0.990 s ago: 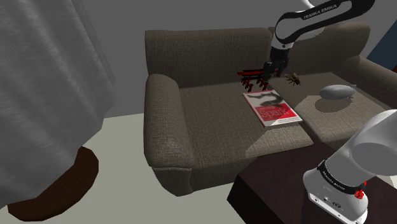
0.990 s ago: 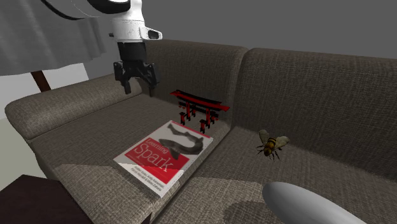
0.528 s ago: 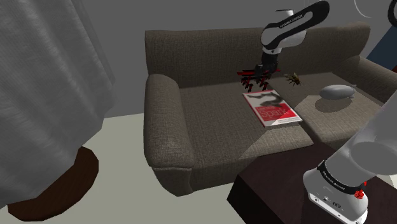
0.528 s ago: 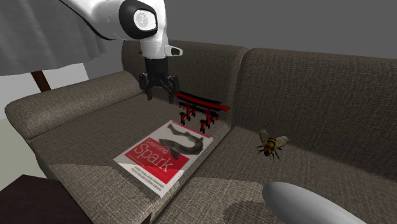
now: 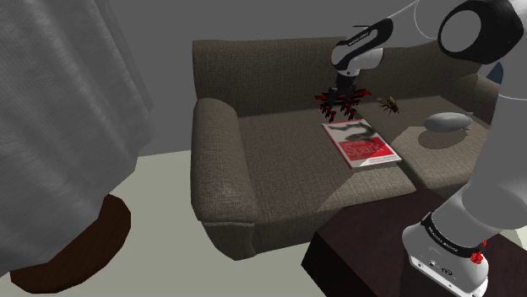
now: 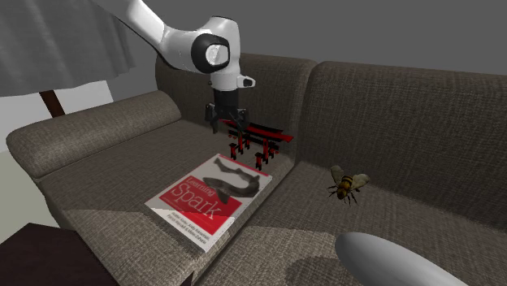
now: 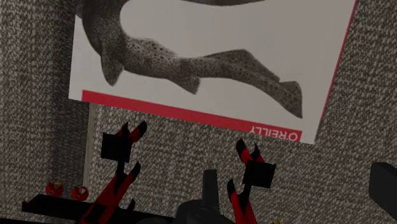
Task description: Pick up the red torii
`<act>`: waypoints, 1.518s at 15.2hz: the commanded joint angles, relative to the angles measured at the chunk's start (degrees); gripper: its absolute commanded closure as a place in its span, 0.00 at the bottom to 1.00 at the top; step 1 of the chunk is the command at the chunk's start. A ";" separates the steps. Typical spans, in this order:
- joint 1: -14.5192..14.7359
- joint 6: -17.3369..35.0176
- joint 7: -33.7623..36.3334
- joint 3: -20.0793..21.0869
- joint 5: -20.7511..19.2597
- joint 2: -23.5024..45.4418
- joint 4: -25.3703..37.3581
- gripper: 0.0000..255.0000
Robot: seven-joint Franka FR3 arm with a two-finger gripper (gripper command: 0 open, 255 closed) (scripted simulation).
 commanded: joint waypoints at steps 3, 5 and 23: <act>-1.43 1.21 -1.22 0.65 1.82 4.48 3.35 0.00; -1.58 2.34 -1.46 0.88 2.18 5.43 3.13 0.00; -1.62 2.66 -1.53 0.93 2.29 5.71 3.08 1.00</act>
